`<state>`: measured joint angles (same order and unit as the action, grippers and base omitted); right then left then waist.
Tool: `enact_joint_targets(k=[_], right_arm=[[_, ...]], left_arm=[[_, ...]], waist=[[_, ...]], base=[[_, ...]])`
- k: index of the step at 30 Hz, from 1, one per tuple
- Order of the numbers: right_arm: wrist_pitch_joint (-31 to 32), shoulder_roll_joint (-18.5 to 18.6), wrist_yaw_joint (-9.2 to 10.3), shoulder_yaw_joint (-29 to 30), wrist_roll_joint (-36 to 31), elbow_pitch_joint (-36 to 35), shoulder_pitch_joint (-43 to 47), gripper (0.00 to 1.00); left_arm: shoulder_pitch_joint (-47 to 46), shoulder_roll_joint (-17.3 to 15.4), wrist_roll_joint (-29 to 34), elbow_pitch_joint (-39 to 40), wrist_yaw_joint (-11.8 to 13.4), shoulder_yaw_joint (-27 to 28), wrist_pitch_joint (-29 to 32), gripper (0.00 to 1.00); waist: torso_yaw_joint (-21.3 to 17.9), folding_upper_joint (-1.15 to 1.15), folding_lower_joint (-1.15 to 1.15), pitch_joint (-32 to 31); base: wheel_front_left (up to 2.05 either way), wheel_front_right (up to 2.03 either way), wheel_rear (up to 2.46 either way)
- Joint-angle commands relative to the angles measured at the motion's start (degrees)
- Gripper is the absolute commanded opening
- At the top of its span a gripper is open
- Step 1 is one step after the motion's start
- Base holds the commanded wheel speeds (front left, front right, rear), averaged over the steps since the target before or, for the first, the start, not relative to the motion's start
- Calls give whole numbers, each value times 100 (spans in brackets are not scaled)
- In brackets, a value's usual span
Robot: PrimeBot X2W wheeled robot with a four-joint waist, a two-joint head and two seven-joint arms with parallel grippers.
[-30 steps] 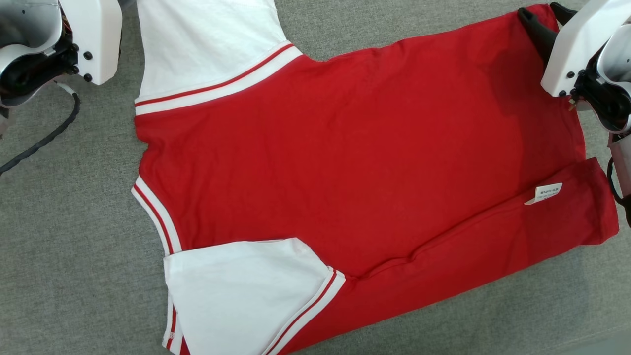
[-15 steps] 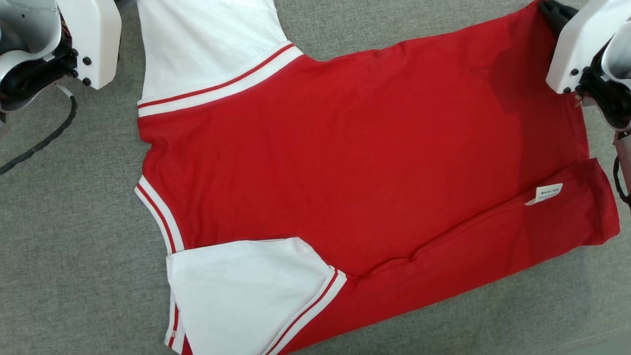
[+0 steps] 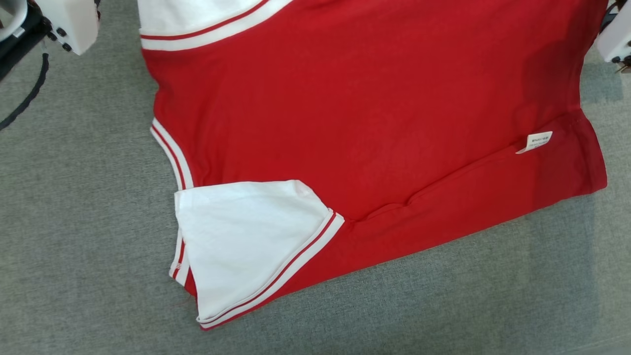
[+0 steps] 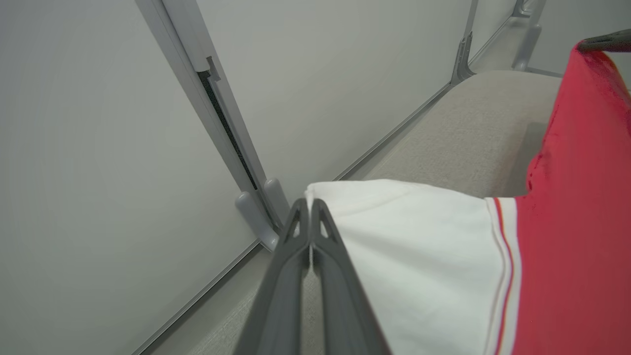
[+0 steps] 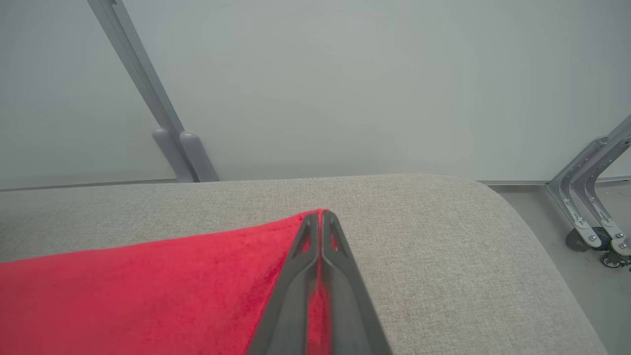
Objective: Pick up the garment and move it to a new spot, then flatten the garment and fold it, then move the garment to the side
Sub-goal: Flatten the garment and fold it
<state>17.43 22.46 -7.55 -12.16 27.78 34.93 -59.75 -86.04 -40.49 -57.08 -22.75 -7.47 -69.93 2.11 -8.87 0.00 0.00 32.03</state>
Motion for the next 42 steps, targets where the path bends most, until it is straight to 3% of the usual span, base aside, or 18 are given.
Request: enact_joint_targets(k=[1,6,11,18,31,36,42], right_arm=[[-54,61,13,-24,119,-54,177,0],[-46,355,13,-92,548,-384,596,0],[34,634,13,-80,858,-717,1127,0],[199,1043,13,226,1054,-1056,1816,0],[315,1130,13,836,1063,-1705,3188,0],[389,1056,13,1134,956,-2063,3676,0],[613,819,13,1269,839,-2251,3972,0]], left_arm=[[34,-46,-47,70,1,-73,-132,0],[391,-338,-148,522,1,-224,-472,0],[961,-844,-160,1243,14,-277,-816,0],[1863,-1418,-176,2680,506,-301,-1101,0],[3361,-1713,-89,4288,1281,-331,-1161,0],[3681,-1764,-64,4536,1529,-337,-1208,0],[4046,-1648,-203,4454,1629,-339,-1132,0]], waist=[[79,0,0,-101],[192,0,0,-340],[272,0,0,-533],[499,0,0,-619],[705,0,0,-626],[724,0,0,-618],[679,0,0,-547]], base=[[0,0,0],[0,0,0],[0,0,0],[0,0,0],[0,0,0],[0,0,0],[0,0,0]])
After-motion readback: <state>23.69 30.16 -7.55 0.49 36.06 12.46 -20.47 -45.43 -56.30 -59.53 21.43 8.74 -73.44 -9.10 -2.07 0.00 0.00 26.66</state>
